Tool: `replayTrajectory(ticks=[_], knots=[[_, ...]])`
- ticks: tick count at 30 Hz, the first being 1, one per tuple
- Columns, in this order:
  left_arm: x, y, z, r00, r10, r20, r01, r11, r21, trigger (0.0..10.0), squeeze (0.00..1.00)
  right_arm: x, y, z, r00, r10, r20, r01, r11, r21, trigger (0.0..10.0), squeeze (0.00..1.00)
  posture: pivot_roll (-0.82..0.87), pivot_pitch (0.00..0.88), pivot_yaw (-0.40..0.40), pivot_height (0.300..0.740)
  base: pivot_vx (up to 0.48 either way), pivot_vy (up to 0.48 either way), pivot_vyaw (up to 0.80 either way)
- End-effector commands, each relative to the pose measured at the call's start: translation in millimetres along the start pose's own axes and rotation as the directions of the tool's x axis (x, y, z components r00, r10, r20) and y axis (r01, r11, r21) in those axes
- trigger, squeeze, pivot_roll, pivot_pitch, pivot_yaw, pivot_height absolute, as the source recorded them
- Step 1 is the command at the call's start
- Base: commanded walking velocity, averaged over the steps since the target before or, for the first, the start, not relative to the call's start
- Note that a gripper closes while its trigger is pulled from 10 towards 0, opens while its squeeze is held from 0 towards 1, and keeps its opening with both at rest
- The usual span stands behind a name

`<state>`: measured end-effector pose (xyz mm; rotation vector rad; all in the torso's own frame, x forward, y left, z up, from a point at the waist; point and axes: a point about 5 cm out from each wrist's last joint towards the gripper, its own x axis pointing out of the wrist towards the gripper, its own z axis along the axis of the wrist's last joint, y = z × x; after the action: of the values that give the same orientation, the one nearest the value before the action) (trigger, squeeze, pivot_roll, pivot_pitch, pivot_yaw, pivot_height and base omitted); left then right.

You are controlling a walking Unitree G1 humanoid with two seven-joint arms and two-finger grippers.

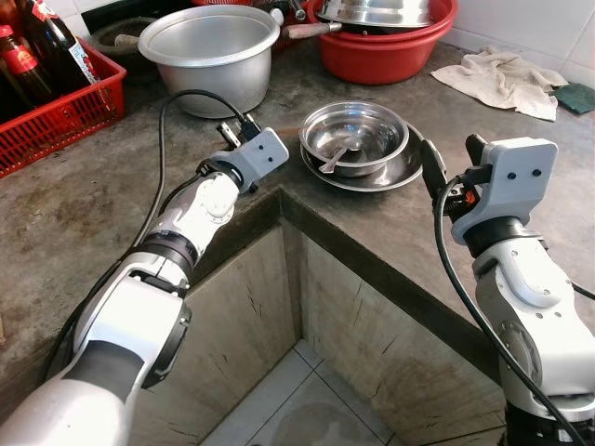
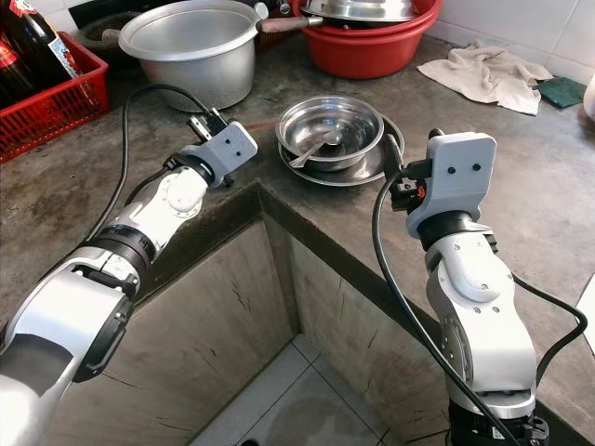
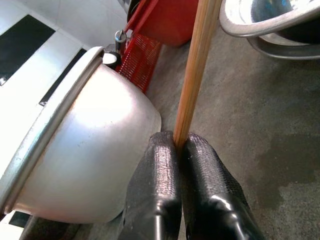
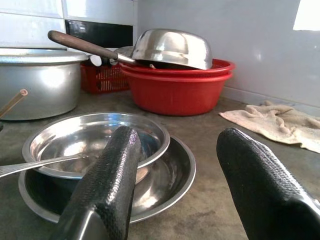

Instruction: Kitchen organization

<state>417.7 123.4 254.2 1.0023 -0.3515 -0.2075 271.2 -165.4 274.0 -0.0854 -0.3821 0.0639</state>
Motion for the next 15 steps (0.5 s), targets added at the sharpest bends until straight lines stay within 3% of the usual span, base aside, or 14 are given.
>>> replayTrajectory(ticks=[1, 5, 8, 15], knots=[[-8.6, -20.6, -16.4, 0.994, -0.087, -0.068, 0.089, 0.996, 0.019, 0.0, 0.00, -1.6, 0.2, 5.4, 1.000, 0.001, 0.020, -0.001, 1.000, 0.002, 10.0, 0.00, -0.03, 0.259, 0.013, 0.740, 0.000, 0.000, 0.00], [-7.1, -16.2, -14.1, 0.996, -0.077, -0.055, 0.079, 0.996, 0.035, 0.0, 0.00, 0.3, 0.7, 5.8, 1.000, 0.000, 0.023, 0.000, 1.000, 0.004, 10.0, 0.00, -0.03, 0.254, 0.013, 0.740, 0.000, 0.000, 0.00], [-3.8, -2.5, -9.7, 0.999, -0.024, -0.030, 0.026, 0.998, 0.052, 0.0, 0.00, 5.0, 3.6, 6.6, 0.999, 0.005, 0.038, -0.005, 1.000, 0.017, 10.0, 0.00, -0.02, 0.234, 0.013, 0.740, 0.000, 0.000, 0.00], [0.8, 21.1, 2.5, 0.997, 0.069, 0.041, -0.069, 0.998, -0.005, 0.0, 0.00, 10.4, 7.3, 8.1, 0.998, 0.007, 0.060, -0.009, 1.000, 0.030, 10.0, 0.00, -0.01, 0.197, 0.020, 0.740, 0.000, 0.000, 0.00]])
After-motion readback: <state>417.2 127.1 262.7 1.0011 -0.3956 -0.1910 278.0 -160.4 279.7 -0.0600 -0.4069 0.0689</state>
